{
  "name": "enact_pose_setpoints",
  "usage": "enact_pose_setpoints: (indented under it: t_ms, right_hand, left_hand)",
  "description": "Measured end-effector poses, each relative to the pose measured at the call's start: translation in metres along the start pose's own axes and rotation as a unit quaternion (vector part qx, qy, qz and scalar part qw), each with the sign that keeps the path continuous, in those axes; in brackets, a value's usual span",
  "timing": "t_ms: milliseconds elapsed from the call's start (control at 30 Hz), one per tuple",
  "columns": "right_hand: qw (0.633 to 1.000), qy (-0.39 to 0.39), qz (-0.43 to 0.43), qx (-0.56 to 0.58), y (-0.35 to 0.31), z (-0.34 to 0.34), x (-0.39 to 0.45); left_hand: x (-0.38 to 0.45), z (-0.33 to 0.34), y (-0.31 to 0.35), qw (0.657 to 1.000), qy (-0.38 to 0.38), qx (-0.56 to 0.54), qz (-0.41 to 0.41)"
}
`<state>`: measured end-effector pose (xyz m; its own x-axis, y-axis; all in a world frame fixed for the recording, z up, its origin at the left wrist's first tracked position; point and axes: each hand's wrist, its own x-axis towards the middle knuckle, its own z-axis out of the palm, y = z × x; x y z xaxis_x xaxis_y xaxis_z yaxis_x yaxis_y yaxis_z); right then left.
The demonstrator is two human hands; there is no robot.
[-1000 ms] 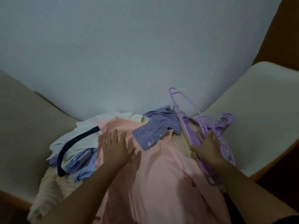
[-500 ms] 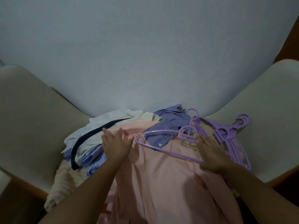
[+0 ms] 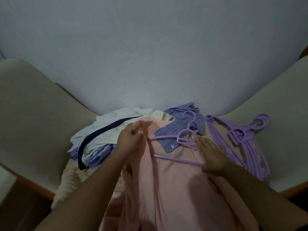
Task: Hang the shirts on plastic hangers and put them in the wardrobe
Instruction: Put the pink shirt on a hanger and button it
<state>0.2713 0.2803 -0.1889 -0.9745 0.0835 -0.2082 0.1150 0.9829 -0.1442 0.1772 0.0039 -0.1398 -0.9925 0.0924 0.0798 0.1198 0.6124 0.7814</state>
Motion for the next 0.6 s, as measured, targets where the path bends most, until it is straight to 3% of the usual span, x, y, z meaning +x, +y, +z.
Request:
enact_pose_setpoints:
  t_ms: [133, 233, 400, 600]
  right_hand:
    - [0.995, 0.049, -0.01, 0.08, -0.021, -0.007, 0.007]
    - [0.993, 0.082, -0.035, 0.074, -0.049, -0.017, 0.013]
    - [0.989, 0.078, -0.051, 0.111, -0.096, -0.017, 0.027]
    - [0.992, -0.005, -0.076, 0.097, -0.111, 0.009, 0.049]
  left_hand:
    - [0.008, -0.011, 0.025, 0.995, -0.02, -0.086, 0.041]
    - [0.014, -0.021, 0.04, 0.984, -0.012, -0.176, 0.034]
    - [0.014, -0.019, 0.018, 0.93, -0.072, -0.355, -0.068]
    - [0.001, -0.012, -0.058, 0.937, -0.082, -0.283, -0.185]
